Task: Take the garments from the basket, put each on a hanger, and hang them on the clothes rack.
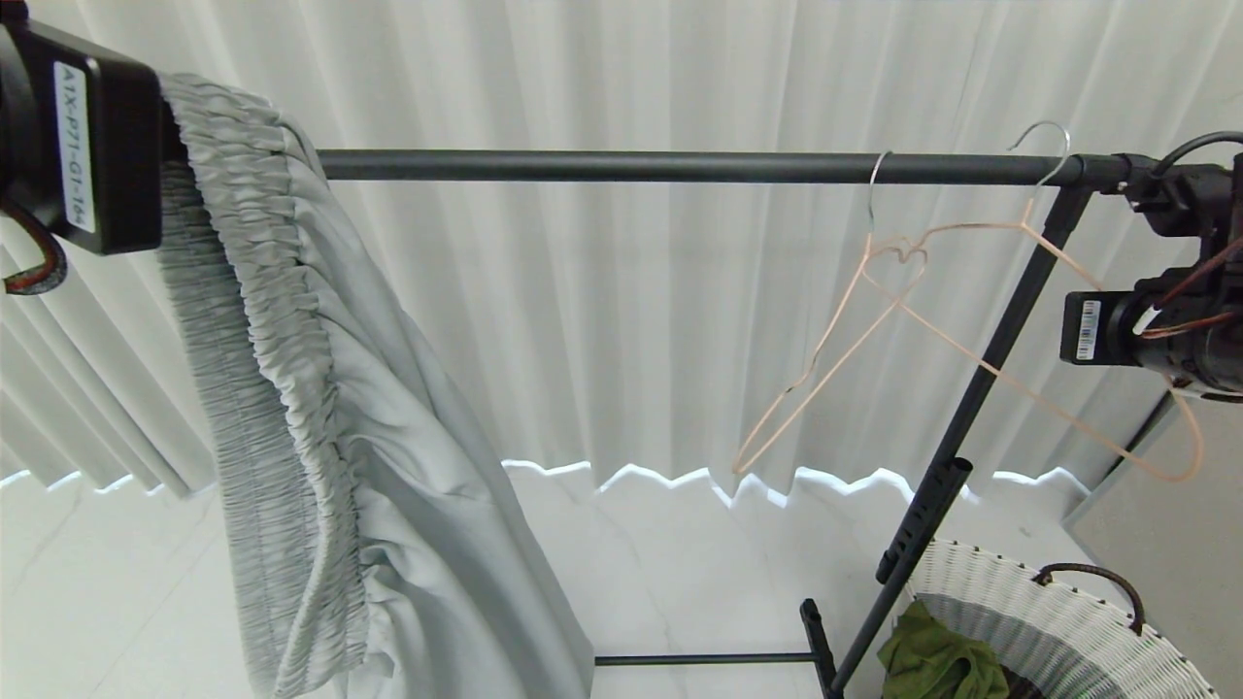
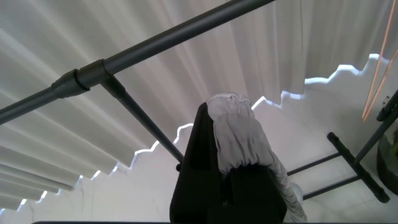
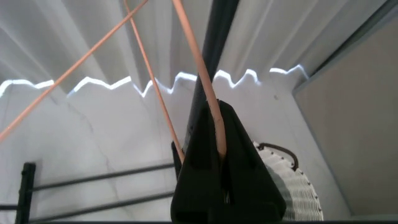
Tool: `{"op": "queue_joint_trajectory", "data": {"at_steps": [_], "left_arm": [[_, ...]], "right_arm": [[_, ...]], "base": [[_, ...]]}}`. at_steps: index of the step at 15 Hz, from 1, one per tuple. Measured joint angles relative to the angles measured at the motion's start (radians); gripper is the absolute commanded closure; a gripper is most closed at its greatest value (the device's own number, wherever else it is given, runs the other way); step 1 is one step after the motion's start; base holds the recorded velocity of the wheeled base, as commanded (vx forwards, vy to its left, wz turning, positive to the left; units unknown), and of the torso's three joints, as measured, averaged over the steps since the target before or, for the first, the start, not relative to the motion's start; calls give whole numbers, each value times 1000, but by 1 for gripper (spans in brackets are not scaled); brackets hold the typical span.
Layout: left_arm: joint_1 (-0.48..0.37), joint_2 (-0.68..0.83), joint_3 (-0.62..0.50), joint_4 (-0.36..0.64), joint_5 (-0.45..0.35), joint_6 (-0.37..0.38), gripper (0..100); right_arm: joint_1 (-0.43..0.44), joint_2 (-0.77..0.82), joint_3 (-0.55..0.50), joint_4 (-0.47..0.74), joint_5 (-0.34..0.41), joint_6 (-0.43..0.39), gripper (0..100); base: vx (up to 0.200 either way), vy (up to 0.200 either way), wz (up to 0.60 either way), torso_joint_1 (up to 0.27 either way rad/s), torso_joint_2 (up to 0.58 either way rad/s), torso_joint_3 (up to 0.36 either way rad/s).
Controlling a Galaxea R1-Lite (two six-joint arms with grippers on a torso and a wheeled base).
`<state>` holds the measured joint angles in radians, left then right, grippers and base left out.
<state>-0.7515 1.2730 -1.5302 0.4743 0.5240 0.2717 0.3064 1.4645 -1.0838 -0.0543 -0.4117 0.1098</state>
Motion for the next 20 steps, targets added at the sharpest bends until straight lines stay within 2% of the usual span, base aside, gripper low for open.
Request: {"op": "queue_joint_trajectory", "data": {"at_steps": [7, 13, 20], "left_arm": [[0, -1, 0, 0, 0, 0, 100], [0, -1, -1, 0, 0, 0, 100], [0, -1, -1, 0, 0, 1, 100]], "right_arm": [[-3, -33, 28, -39, -26, -40, 100], [1, -111, 155, -84, -27, -86, 100], [11, -157, 290, -98, -27, -81, 100]], "base": [[0, 0, 0, 0, 0, 0], [0, 0, 0, 0, 0, 0], [0, 0, 0, 0, 0, 0]]}}
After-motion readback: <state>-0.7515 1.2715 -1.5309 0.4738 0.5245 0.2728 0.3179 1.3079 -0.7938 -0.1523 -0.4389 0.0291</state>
